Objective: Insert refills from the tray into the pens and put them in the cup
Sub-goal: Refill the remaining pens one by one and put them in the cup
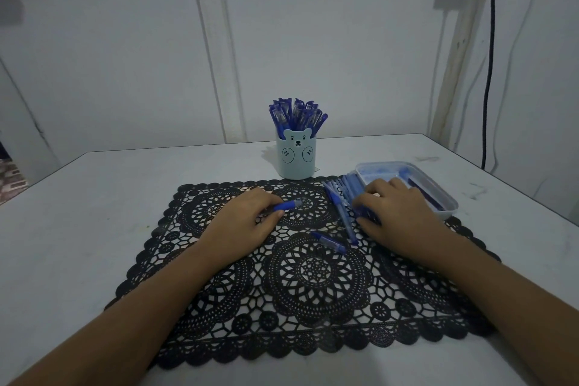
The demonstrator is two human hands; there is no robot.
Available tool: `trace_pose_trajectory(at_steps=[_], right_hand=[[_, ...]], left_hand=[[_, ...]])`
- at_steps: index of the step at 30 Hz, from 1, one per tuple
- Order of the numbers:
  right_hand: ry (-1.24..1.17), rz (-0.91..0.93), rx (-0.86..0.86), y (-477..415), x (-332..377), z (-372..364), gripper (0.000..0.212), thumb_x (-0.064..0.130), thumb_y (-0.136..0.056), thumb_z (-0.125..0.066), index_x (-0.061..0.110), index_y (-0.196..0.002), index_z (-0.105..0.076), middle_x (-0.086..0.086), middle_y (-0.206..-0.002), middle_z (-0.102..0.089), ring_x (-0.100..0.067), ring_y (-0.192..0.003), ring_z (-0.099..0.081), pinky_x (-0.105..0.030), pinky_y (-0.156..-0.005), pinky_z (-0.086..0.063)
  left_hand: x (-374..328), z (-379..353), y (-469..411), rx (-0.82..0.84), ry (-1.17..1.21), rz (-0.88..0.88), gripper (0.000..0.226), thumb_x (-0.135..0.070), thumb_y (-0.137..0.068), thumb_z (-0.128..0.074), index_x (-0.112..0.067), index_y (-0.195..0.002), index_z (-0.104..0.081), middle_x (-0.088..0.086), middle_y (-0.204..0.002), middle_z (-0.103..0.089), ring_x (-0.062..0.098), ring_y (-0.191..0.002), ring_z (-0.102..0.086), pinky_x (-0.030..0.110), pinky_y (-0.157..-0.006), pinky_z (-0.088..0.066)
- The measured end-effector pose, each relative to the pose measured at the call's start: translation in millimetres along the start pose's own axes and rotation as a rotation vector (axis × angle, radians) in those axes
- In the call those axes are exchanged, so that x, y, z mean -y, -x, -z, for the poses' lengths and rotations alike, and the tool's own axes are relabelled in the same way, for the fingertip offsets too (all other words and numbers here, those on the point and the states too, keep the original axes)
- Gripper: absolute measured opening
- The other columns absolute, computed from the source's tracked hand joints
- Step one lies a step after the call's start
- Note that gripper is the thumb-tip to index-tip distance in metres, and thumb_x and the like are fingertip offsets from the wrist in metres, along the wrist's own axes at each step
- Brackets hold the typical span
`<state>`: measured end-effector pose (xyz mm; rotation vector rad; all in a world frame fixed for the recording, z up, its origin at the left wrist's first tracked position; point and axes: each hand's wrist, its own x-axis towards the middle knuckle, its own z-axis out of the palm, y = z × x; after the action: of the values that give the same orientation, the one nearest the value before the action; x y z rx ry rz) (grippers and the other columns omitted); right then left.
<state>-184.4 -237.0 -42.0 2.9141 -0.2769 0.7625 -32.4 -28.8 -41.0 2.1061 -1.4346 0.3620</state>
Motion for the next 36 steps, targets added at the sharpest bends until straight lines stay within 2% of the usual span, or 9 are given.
trace_pose_trajectory(at_steps=[3,7,9,13,16,19,26,30,36], right_hand=[[-0.078,-0.055,0.069,-1,-2,9,0.029,0.036,-0.090,-0.047,0.028,-0.115,-0.058,0.003,-0.116,-0.052,-0.020,-0.107,-0.045,-0.034,-0.085,-0.038],[-0.256,-0.207,-0.097,-8,-15,14,0.024,0.027,-0.089,-0.051,0.016,-0.104,-0.066,-0.006,-0.104,-0.062,-0.024,-0.095,-0.054,-0.039,-0.083,-0.045],[-0.194,-0.330,-0.094,-10,-31,16,0.022,0.024,-0.089,-0.051,0.013,-0.098,-0.067,-0.010,-0.096,-0.063,-0.027,-0.090,-0.056,-0.038,-0.080,-0.046],[0.067,-0.567,0.068,-7,-61,16,0.029,0.023,-0.092,-0.041,0.007,-0.095,-0.065,-0.014,-0.091,-0.063,-0.031,-0.088,-0.055,-0.036,-0.077,-0.043],[0.088,-0.668,0.160,-5,-70,10,0.024,0.018,-0.089,-0.044,0.008,-0.096,-0.063,-0.012,-0.089,-0.061,-0.027,-0.079,-0.052,-0.034,-0.076,-0.044],[0.077,-0.683,0.206,-7,-71,7,0.023,0.019,-0.086,-0.048,0.011,-0.100,-0.063,-0.010,-0.093,-0.062,-0.024,-0.075,-0.049,-0.032,-0.076,-0.045],[0.022,-0.692,0.226,-12,-72,3,0.021,0.024,-0.083,-0.054,0.010,-0.094,-0.066,-0.007,-0.082,-0.060,-0.024,-0.075,-0.057,-0.035,-0.076,-0.050],[0.029,-0.692,0.250,-12,-73,4,0.024,0.032,-0.079,-0.062,0.013,-0.094,-0.064,-0.003,-0.080,-0.057,-0.021,-0.074,-0.053,-0.032,-0.072,-0.044],[0.043,-0.695,0.287,-14,-73,5,0.026,0.035,-0.079,-0.061,0.017,-0.097,-0.064,-0.002,-0.084,-0.057,-0.021,-0.078,-0.051,-0.034,-0.078,-0.041]], left_hand=[[1,-1,0,-0.005,-0.002,0.006,0.018,-0.023,-0.090,-0.056,-0.017,-0.105,-0.063,-0.012,-0.087,-0.055,-0.001,-0.079,-0.048,0.008,-0.070,-0.034],[3,-2,0,0.003,-0.010,0.002,0.018,-0.024,-0.090,-0.056,-0.018,-0.105,-0.063,-0.014,-0.087,-0.054,-0.004,-0.079,-0.049,0.007,-0.069,-0.035],[4,-3,0,0.005,-0.011,-0.007,0.020,-0.027,-0.090,-0.055,-0.018,-0.106,-0.063,-0.012,-0.089,-0.056,-0.001,-0.080,-0.050,0.008,-0.070,-0.036],[4,-4,0,-0.004,-0.013,-0.009,0.018,-0.024,-0.090,-0.057,-0.019,-0.105,-0.063,-0.012,-0.089,-0.057,0.002,-0.080,-0.052,0.014,-0.071,-0.040],[4,-5,-1,-0.005,-0.018,-0.015,0.018,-0.024,-0.089,-0.057,-0.019,-0.105,-0.064,-0.013,-0.089,-0.057,0.001,-0.080,-0.052,0.013,-0.070,-0.039],[4,-5,-1,-0.005,-0.021,-0.020,0.018,-0.024,-0.089,-0.057,-0.019,-0.106,-0.063,-0.013,-0.088,-0.056,0.001,-0.079,-0.051,0.012,-0.069,-0.038],[4,-5,-1,-0.003,-0.031,-0.028,0.018,-0.023,-0.089,-0.057,-0.018,-0.105,-0.064,-0.011,-0.088,-0.057,0.002,-0.079,-0.052,0.012,-0.069,-0.038],[4,-5,0,0.002,-0.035,-0.028,0.018,-0.023,-0.089,-0.057,-0.018,-0.105,-0.064,-0.010,-0.089,-0.058,0.004,-0.079,-0.053,0.013,-0.069,-0.040],[3,-5,-1,0.009,-0.042,-0.030,0.018,-0.023,-0.089,-0.056,-0.018,-0.105,-0.064,-0.011,-0.087,-0.056,0.003,-0.077,-0.051,0.012,-0.067,-0.037]])
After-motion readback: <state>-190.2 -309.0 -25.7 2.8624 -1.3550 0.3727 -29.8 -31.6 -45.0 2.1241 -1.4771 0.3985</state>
